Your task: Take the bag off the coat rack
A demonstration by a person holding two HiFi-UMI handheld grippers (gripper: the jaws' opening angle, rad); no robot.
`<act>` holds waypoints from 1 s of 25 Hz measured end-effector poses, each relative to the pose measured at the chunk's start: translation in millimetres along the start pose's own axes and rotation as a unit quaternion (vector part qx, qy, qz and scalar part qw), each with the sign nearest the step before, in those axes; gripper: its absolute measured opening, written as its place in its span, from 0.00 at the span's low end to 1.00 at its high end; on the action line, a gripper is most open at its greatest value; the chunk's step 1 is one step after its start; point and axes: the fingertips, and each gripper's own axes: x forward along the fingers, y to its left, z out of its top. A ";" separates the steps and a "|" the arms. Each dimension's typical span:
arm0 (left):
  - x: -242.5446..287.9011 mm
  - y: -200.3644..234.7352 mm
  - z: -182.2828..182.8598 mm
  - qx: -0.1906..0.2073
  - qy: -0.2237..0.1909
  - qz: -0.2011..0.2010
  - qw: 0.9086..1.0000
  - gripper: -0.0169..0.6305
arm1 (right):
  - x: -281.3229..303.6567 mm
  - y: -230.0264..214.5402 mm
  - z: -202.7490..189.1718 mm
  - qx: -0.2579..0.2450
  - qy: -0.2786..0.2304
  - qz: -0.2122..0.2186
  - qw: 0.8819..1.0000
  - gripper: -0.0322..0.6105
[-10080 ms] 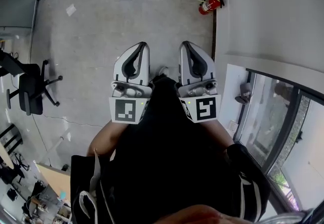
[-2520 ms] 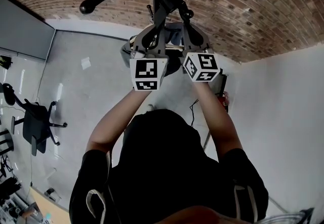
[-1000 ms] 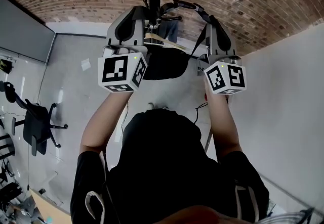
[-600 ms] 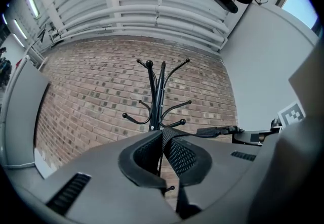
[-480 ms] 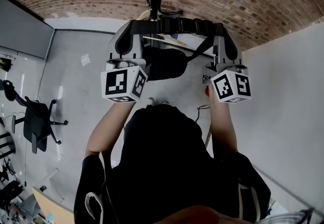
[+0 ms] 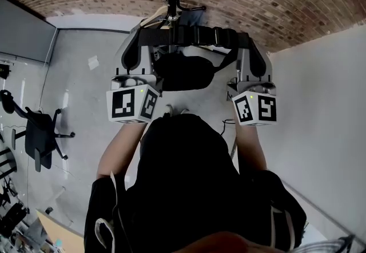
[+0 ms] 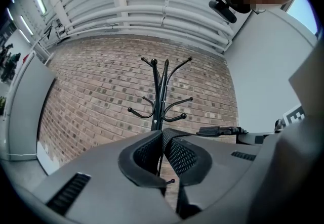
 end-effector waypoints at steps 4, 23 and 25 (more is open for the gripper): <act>-8.9 -3.1 -2.9 -0.003 -0.004 -0.011 1.000 0.06 | -10.1 2.9 -1.0 -0.001 0.002 0.005 1.000 0.08; -74.7 0.1 -2.0 0.046 0.009 0.031 0.998 0.06 | -56.7 37.9 -5.7 0.007 0.018 0.009 1.000 0.08; -79.0 -3.7 2.1 0.068 0.004 0.030 0.997 0.06 | -61.3 38.5 -6.9 0.003 0.024 0.005 1.000 0.08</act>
